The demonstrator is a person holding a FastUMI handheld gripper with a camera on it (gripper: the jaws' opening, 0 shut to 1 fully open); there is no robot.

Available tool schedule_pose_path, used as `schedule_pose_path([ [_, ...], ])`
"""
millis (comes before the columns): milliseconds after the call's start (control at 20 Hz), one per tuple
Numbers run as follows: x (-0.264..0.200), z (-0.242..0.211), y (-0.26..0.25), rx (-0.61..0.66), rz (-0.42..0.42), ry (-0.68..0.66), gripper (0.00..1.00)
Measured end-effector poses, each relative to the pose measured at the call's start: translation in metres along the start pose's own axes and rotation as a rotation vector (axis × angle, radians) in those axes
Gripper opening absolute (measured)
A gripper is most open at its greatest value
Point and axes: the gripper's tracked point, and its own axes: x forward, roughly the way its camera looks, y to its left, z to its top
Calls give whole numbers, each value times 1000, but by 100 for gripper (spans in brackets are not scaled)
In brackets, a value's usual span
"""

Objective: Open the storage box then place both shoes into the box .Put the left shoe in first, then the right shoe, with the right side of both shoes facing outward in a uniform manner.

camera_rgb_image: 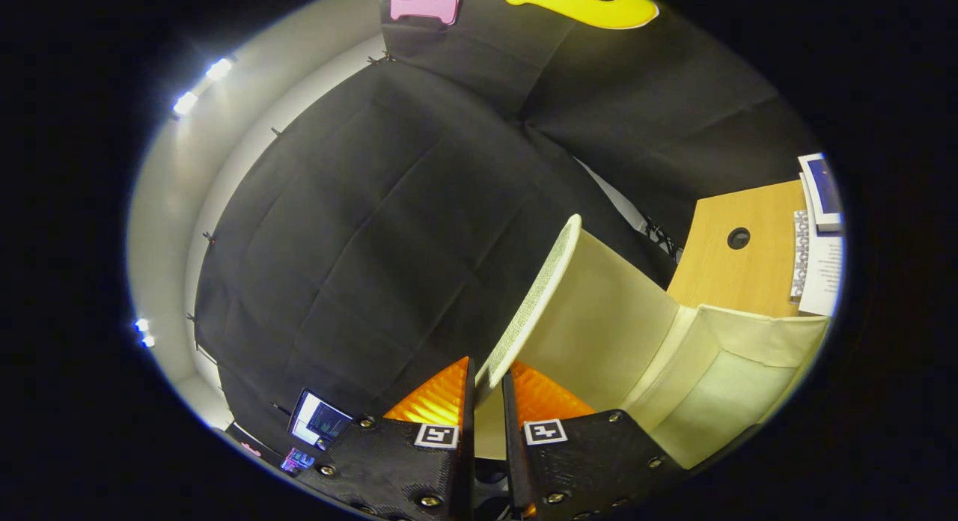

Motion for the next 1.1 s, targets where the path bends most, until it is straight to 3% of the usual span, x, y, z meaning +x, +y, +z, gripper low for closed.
schedule_pose_path([
  [100,10,1,-3,-36,-38,-13,19],
  [150,10,3,-7,-66,-60,-14,43],
  [250,7,7,-8,-122,-85,-10,59],
  [300,5,7,-5,-136,-95,-11,60],
  [400,-5,12,0,-145,-103,-26,82],
  [750,-70,13,-12,-185,-198,-110,84],
  [1100,-162,23,-41,-224,-374,-222,84],
])
